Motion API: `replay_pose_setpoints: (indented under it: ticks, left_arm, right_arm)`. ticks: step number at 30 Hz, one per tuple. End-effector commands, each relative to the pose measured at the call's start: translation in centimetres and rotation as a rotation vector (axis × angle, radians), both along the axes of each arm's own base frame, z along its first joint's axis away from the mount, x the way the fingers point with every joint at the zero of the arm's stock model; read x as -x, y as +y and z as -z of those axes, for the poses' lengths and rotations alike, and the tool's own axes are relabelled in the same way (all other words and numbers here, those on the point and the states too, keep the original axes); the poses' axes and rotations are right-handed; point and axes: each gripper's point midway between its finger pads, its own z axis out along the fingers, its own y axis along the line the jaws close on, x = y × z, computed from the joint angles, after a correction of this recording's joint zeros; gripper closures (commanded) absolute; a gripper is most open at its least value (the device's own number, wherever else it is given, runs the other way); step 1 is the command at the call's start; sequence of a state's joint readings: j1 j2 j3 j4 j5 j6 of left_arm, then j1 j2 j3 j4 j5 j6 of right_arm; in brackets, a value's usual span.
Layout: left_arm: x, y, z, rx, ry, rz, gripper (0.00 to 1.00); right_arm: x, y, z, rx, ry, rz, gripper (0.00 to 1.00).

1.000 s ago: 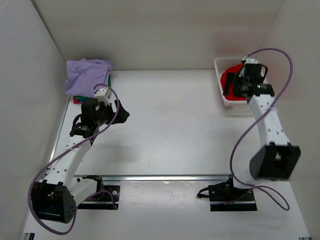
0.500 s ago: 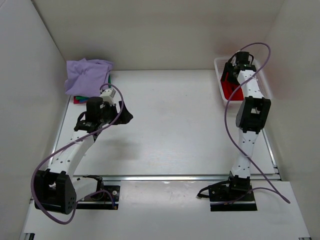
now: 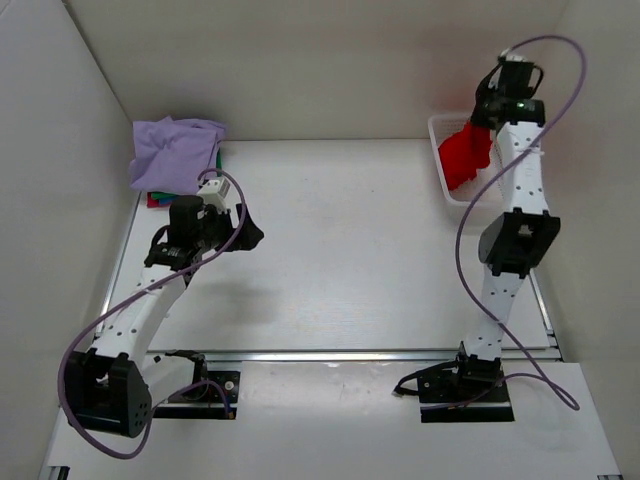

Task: Fold and stack the t-shirts
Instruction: Grab crumpled tshirt from bin with the right arm, then move the tshirt to the center of the board

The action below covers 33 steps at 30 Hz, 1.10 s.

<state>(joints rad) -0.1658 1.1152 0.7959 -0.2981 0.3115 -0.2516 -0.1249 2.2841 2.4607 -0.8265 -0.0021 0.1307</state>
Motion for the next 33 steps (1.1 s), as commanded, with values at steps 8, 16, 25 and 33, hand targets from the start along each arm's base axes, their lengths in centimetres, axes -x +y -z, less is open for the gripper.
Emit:
replay_pose_setpoints:
  ticks: [8, 16, 25, 33]
  left_arm:
    - [1.0, 4.5, -5.8, -0.029, -0.166, -0.227, 0.02]
    - [2.4, 6.7, -8.1, -0.079, -0.223, -0.325, 0.02]
    - [2.9, 3.6, -6.3, -0.06, -0.188, -0.143, 0.02]
    - [6.6, -2.9, 3.0, -0.072, 0.033, 0.136, 0.01]
  right_arm:
    - [20.4, 19.6, -32.0, 0.067, -0.695, -0.384, 1.0]
    - [22.2, 25.4, -25.2, -0.102, -0.624, -0.502, 1.0]
    - [15.1, 29.7, -6.2, -0.054, -0.131, -0.59, 0.56]
    - [14.2, 25.0, -3.2, 0.03, -0.034, -0.446, 0.26]
